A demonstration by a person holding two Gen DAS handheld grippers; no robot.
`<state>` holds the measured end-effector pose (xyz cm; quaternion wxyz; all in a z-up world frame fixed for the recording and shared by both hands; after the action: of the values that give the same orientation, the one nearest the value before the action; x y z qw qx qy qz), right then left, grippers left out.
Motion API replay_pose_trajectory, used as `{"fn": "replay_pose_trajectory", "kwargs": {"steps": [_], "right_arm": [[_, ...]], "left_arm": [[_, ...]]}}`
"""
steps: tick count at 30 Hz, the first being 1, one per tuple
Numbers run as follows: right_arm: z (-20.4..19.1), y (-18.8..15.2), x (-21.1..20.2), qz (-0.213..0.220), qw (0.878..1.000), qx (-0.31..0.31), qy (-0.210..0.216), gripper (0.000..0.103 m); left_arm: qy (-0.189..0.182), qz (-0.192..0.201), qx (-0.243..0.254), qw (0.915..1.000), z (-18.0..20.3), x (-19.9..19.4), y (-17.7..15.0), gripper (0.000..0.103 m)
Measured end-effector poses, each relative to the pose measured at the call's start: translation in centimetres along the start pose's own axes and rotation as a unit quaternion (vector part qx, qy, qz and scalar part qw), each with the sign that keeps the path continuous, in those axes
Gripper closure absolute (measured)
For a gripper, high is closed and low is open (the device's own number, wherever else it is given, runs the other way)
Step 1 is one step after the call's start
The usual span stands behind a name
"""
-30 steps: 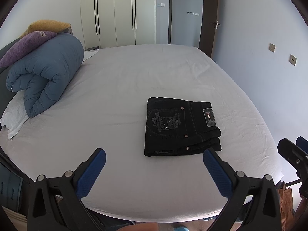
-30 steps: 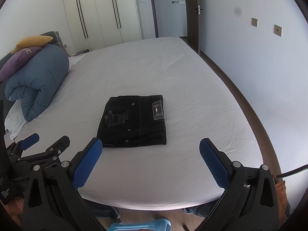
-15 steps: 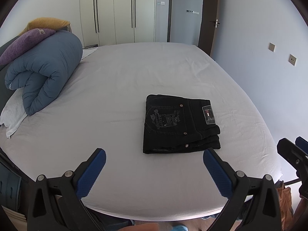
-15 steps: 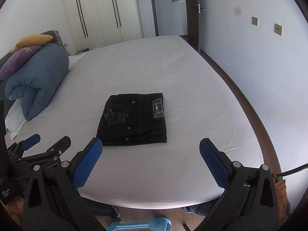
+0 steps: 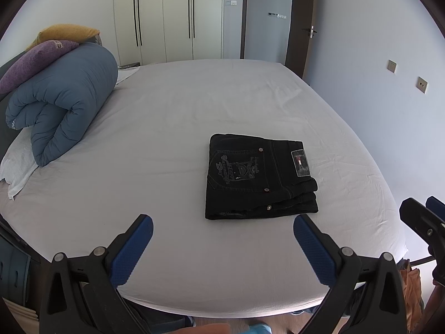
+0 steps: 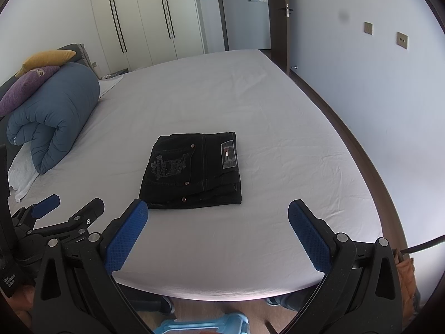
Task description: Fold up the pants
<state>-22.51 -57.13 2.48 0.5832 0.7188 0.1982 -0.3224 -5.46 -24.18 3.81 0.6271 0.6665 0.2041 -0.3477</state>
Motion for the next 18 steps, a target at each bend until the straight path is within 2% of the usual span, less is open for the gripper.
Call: {"fn": "replay_pose_trajectory", "kwargs": {"steps": [18], "right_arm": [[-0.05,-0.12,0.00,-0.001,1.000,0.000,0.000,0.000]], "left_arm": [[-0.001,-0.002,0.000,1.0000,0.04,0.07,-0.38,0.000]]}}
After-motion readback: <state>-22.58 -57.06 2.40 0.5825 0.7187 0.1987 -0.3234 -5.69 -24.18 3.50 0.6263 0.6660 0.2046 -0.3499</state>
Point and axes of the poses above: each gripper's, at about its wrist camera, not at the fingertips, and x roughly the way its jaws point, z to its right, y to its top, the point moved 1 cm from there along x, roughly the way its jaws point, and after that the axes turned 1 degree about -y, right-handed, at the moved point
